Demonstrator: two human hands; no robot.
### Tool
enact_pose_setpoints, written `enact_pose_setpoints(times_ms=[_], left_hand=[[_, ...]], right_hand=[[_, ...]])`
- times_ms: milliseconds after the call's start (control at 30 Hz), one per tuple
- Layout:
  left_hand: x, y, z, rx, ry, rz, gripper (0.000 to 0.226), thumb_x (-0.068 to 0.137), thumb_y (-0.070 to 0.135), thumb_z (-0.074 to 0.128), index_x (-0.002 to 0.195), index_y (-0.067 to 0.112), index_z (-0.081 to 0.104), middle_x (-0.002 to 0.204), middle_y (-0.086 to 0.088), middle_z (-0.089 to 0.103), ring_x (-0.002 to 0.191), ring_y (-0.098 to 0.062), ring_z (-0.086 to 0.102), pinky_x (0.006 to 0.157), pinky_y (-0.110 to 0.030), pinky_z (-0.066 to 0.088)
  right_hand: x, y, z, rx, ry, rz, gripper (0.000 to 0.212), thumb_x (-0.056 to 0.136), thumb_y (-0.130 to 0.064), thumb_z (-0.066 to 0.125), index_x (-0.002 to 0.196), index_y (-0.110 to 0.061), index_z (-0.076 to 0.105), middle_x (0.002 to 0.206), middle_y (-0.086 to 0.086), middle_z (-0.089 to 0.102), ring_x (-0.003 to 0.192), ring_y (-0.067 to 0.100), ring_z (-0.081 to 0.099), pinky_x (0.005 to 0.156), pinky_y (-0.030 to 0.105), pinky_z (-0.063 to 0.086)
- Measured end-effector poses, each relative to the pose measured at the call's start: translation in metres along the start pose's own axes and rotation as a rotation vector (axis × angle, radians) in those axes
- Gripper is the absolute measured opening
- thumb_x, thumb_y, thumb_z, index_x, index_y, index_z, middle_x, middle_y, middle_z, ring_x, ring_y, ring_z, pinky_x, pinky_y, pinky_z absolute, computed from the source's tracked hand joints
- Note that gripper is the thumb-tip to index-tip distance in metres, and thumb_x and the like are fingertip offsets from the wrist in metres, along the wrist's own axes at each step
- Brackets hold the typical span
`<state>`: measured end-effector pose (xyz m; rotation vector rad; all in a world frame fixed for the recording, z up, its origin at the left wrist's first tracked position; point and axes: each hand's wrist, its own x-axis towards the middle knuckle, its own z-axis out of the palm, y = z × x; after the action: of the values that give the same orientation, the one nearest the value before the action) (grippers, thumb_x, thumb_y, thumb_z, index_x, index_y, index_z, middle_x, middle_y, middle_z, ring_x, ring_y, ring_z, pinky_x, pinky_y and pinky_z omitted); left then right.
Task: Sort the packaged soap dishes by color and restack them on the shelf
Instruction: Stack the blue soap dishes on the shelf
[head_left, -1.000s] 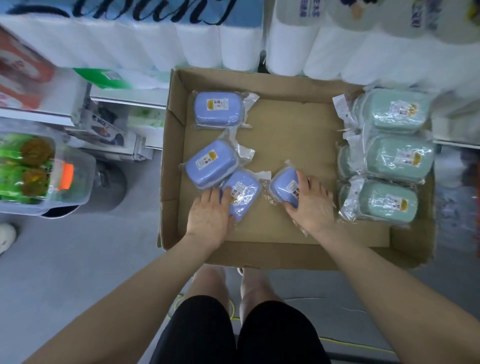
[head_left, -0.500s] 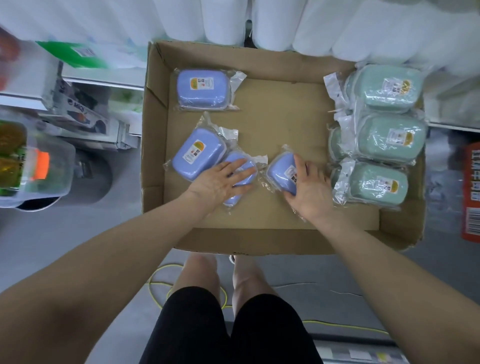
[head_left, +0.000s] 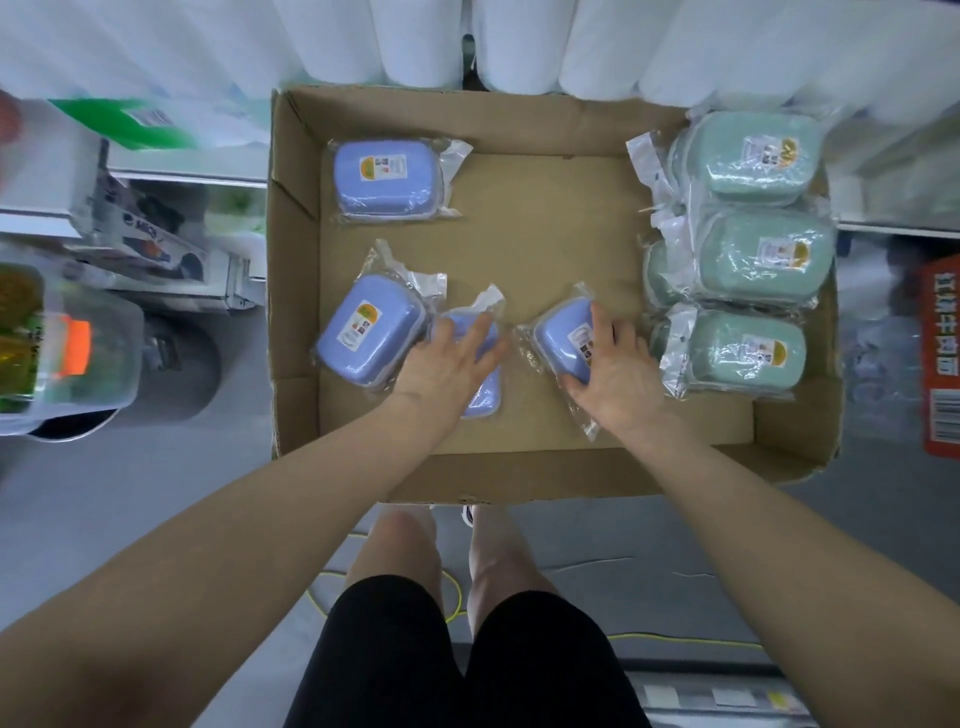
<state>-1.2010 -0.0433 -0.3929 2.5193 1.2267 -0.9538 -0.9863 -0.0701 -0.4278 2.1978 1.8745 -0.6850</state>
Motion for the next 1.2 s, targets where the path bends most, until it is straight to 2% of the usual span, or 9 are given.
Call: enact_pose_setpoints(times_ms=[133, 267, 367, 500, 633, 733, 867, 1067, 1200], left_hand=[[0.011, -0.013, 0.002, 0.219, -0.009, 0.157, 0.1, 0.091, 0.02, 0.06, 0.148, 0.038, -0.02, 0.157, -0.004, -0.029, 0.135, -0.033, 0.019, 0.103, -0.038, 0.038], [0.018, -0.026, -0.003, 0.295, 0.109, 0.202, 0.073, 0.096, 0.027, 0.05, 0.151, 0.036, 0.003, 0.16, -0.002, -0.005, 0.133, -0.03, 0.024, 0.107, -0.039, 0.031], [0.013, -0.034, -0.004, 0.133, 0.245, 0.105, 0.072, 0.088, 0.036, 0.059, 0.147, 0.021, 0.021, 0.155, -0.003, 0.015, 0.139, -0.03, 0.021, 0.111, -0.039, 0.026], [-0.007, -0.045, -0.021, -0.198, 0.436, 0.003, 0.08, 0.064, 0.039, 0.079, 0.129, 0.005, 0.048, 0.129, -0.013, 0.051, 0.122, -0.036, 0.044, 0.108, -0.044, 0.034], [-0.037, -0.062, -0.052, -0.368, 0.53, -0.102, 0.083, 0.062, 0.043, 0.08, 0.129, 0.005, 0.048, 0.117, -0.014, 0.055, 0.107, -0.036, 0.053, 0.095, -0.047, 0.045], [-0.06, -0.082, -0.073, -0.368, 0.66, -0.17, 0.081, 0.062, 0.044, 0.077, 0.127, 0.004, 0.05, 0.114, -0.015, 0.056, 0.1, -0.038, 0.055, 0.086, -0.048, 0.049], [-0.099, -0.108, -0.105, -0.347, 0.853, -0.277, 0.07, 0.061, 0.046, 0.058, 0.117, 0.005, 0.055, 0.11, -0.013, 0.057, 0.093, -0.036, 0.055, 0.081, -0.045, 0.049], [-0.162, -0.161, -0.14, -0.228, 1.006, -0.446, 0.085, 0.064, 0.049, 0.067, 0.133, 0.005, 0.048, 0.123, -0.018, 0.055, 0.105, -0.04, 0.054, 0.088, -0.048, 0.048], [-0.201, -0.211, -0.162, -0.206, 1.12, -0.592, 0.084, 0.067, 0.055, 0.052, 0.137, 0.008, 0.046, 0.122, -0.016, 0.055, 0.102, -0.039, 0.053, 0.089, -0.047, 0.046]], right_hand=[[0.002, 0.001, -0.001, 0.01, -0.019, 0.002, 0.099, 0.082, -0.047, 0.069, 0.154, -0.018, 0.008, 0.133, 0.016, 0.04, 0.121, 0.036, 0.045, 0.099, 0.047, 0.043], [0.001, 0.001, -0.011, 0.051, 0.021, -0.017, 0.098, 0.083, -0.045, 0.068, 0.156, -0.016, 0.009, 0.134, 0.018, 0.041, 0.121, 0.037, 0.045, 0.101, 0.045, 0.041], [-0.003, -0.004, -0.03, 0.099, 0.122, -0.05, 0.095, 0.083, -0.044, 0.068, 0.155, -0.014, 0.014, 0.135, 0.02, 0.042, 0.122, 0.038, 0.046, 0.102, 0.045, 0.04], [-0.009, -0.013, -0.069, 0.125, 0.276, -0.117, 0.094, 0.079, -0.042, 0.073, 0.153, -0.009, 0.025, 0.127, 0.021, 0.049, 0.113, 0.04, 0.051, 0.092, 0.048, 0.047], [-0.016, -0.026, -0.124, 0.132, 0.369, -0.19, 0.093, 0.079, -0.041, 0.072, 0.153, -0.011, 0.025, 0.123, 0.017, 0.051, 0.111, 0.038, 0.051, 0.089, 0.048, 0.047], [-0.022, -0.039, -0.167, 0.123, 0.439, -0.265, 0.092, 0.079, -0.041, 0.071, 0.153, -0.011, 0.024, 0.128, 0.016, 0.051, 0.113, 0.037, 0.051, 0.089, 0.048, 0.048], [-0.032, -0.063, -0.216, 0.079, 0.544, -0.438, 0.086, 0.079, -0.043, 0.069, 0.149, -0.013, 0.029, 0.122, 0.011, 0.053, 0.104, 0.032, 0.054, 0.084, 0.043, 0.048], [-0.039, -0.121, -0.289, 0.013, 0.711, -0.682, 0.08, 0.075, -0.043, 0.069, 0.143, -0.014, 0.039, 0.126, 0.011, 0.053, 0.107, 0.032, 0.052, 0.088, 0.043, 0.045], [-0.035, -0.175, -0.343, -0.063, 0.827, -0.764, 0.079, 0.076, -0.046, 0.066, 0.143, -0.015, 0.039, 0.123, 0.012, 0.053, 0.104, 0.033, 0.052, 0.085, 0.041, 0.042]])
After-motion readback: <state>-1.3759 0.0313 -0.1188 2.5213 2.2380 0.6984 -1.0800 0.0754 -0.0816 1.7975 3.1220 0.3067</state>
